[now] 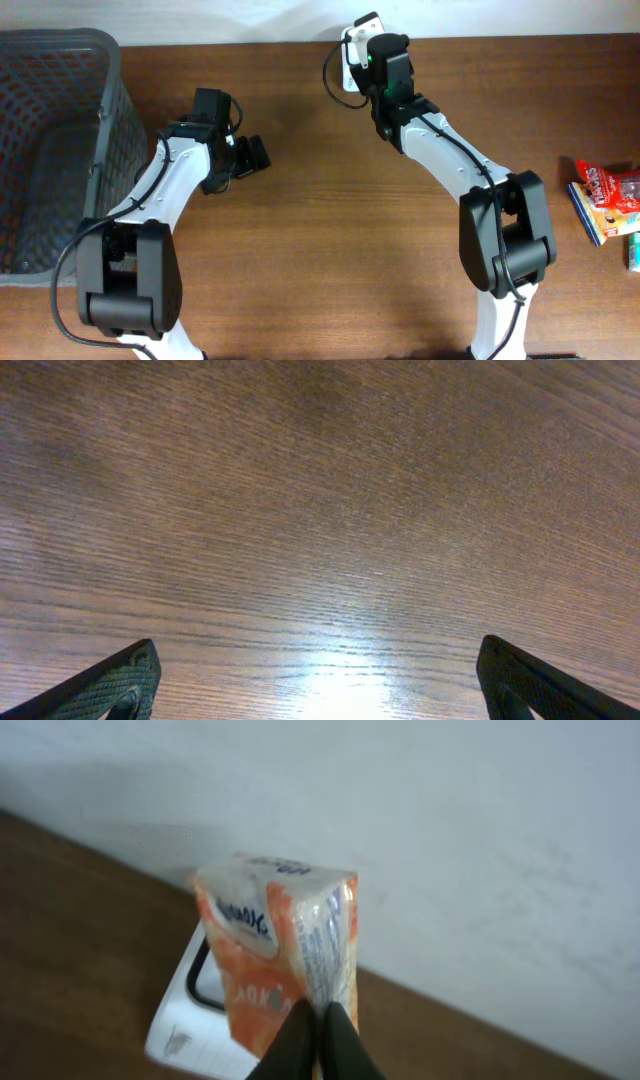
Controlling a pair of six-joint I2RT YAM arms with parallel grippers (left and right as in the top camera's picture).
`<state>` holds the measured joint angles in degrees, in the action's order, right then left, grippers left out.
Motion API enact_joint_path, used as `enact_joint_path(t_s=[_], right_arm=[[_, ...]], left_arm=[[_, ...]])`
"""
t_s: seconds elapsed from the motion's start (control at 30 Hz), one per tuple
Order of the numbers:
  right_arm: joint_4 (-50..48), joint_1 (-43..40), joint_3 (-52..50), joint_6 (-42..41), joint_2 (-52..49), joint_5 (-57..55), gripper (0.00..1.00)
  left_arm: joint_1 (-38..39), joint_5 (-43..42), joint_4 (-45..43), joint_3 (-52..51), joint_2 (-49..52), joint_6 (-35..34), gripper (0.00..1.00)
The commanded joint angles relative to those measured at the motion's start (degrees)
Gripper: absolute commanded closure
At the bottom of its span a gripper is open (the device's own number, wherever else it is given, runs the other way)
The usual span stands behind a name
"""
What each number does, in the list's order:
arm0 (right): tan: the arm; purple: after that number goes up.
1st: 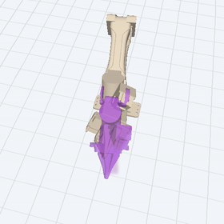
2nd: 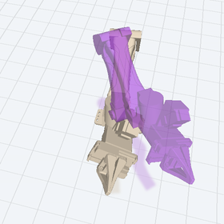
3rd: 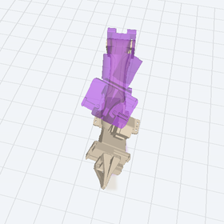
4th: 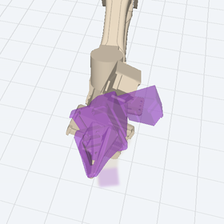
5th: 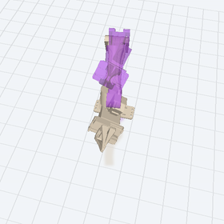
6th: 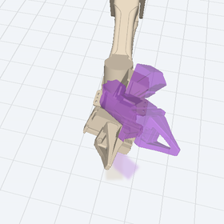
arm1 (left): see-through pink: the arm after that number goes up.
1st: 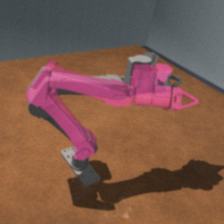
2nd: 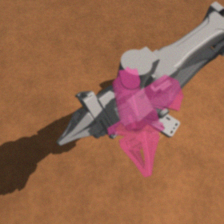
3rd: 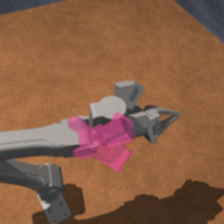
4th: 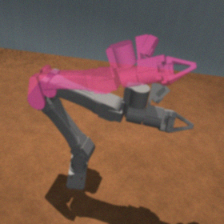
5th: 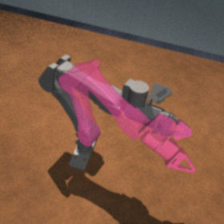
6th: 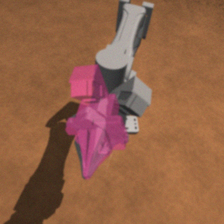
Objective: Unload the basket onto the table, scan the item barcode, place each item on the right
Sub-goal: 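Carry the orange pack right and set it down near the edge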
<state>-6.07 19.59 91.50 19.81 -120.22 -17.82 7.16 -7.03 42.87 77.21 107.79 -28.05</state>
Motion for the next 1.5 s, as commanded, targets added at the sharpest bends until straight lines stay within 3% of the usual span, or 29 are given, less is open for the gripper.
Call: enact_joint_path(t_s=[0.0, 0.27, 0.43, 0.67, 0.77, 0.93, 1.07, 1.1, 1.13, 1.17, 1.2, 1.3, 1.37, 1.47], right_arm=[[-3.5, 0.3, 0.5, 2.9, -2.3, -0.9, 0.96], [-5.9, 0.2, 0.5, 2.9, -3.9, -0.9, 0.96], [-17.1, -1.6, 0.5, 2.9, -4.0, -0.9, 0.96], [-14.8, -3.1, 0.5, 2.2, -5.4, -1.0, 0.96], [-17.4, -3.1, 0.6, -3.5, -5.2, -13.4, 0.96], [-12.5, -3.7, 0.6, -8.8, -1.4, -26.7, 0.96], [6.4, -8.2, 0.6, -24.2, 4.7, -25.9, 0.96], [13.2, -10.4, 0.6, -28.6, 6.0, -21.7, 0.91], [19.7, -12.7, 0.6, -32.7, 7.0, -16.9, 0.79], [24.6, -14.7, 0.6, -35.4, 7.4, -11.2, 0.55], [28.6, -16.4, 0.6, -35.5, 7.4, -3.3, 0.04], [38.3, -19.7, 0.4, -35.6, 6.9, 22.1, 0.03], [38.0, -19.2, 0.3, -35.6, 6.0, 25.0, 0.06], [37.8, -17.7, 0.3, -38.0, 2.4, 24.4, 0.26]], left_arm=[[-0.1, 0.0, 0.0, 0.6, -1.0, 0.8, 0.01], [-0.1, 0.0, 0.0, 0.6, -1.0, 0.8, 0.01], [-0.1, 0.0, 0.1, 0.6, -1.0, 0.8, 0.01], [-0.1, 0.0, -0.2, 0.6, -1.0, 0.8, 0.01], [-0.1, 0.0, -0.2, 0.6, -1.0, 0.8, 0.01], [-0.1, 0.0, -0.2, 0.6, -1.0, 0.7, 0.01], [-0.1, 0.0, 0.1, 0.6, -1.0, 0.7, 0.0], [0.0, 0.0, 0.2, 0.6, -1.0, 0.8, 0.01], [0.0, 0.0, 0.3, 0.6, -1.0, 0.8, 0.01], [0.0, 0.0, 0.4, 0.6, -1.0, 0.8, 0.01], [0.0, 0.0, 0.5, 0.6, -1.0, 0.8, 0.01], [0.0, 0.0, 0.5, 0.6, -1.0, 0.7, 0.01], [0.0, 0.0, 0.5, 0.6, -1.0, 0.7, 0.01], [0.0, 0.0, 0.9, 0.6, -1.0, 0.7, 0.01]])
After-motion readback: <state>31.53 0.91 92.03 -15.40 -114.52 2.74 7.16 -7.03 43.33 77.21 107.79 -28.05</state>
